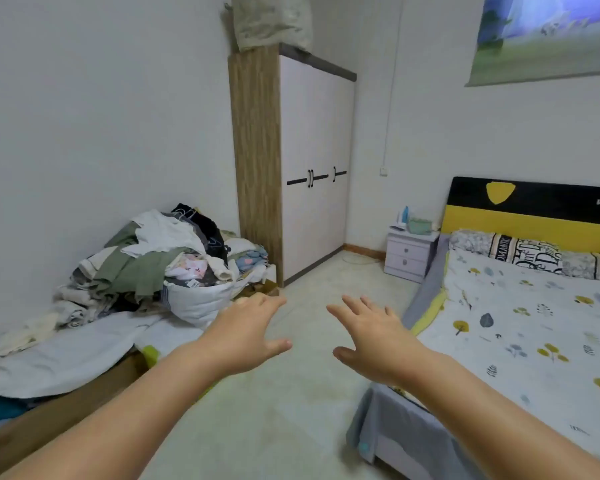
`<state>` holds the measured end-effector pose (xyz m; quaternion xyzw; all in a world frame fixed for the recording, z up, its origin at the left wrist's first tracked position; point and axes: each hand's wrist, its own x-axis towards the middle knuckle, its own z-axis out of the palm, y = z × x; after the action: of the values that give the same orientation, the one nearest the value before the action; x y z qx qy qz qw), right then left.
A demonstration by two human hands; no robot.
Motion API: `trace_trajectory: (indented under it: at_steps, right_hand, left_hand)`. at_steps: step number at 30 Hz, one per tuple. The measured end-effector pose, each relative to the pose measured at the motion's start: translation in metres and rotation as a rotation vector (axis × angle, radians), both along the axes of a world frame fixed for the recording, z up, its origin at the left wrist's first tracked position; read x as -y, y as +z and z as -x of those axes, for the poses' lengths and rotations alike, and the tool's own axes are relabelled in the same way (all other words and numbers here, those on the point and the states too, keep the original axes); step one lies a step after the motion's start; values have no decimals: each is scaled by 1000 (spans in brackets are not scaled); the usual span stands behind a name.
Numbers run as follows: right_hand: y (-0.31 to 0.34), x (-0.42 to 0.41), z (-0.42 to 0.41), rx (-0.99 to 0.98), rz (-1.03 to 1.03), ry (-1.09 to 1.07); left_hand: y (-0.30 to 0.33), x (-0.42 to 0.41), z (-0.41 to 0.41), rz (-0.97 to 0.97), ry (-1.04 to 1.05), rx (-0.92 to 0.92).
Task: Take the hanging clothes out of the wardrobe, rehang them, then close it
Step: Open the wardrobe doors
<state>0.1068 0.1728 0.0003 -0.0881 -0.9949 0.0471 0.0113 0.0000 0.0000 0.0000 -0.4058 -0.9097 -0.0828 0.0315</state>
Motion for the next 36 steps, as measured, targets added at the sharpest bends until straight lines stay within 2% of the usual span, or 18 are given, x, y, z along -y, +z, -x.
trace_trajectory:
  at_steps: [6, 14, 22, 36]
  right_hand:
    - [-9, -41, 73, 60, 14, -38]
    - [-13, -140, 183, 87, 1, -42]
    - [-9, -213, 293, 56, 15, -37]
    - [-10, -318, 544, 71, 18, -138]
  left_hand:
    - [-18, -40, 75, 2, -5, 59]
    - [-19, -146, 183, -23, -22, 58]
    - [-22, -222, 284, -57, -16, 103]
    - [-17, -322, 556, -37, -79, 133]
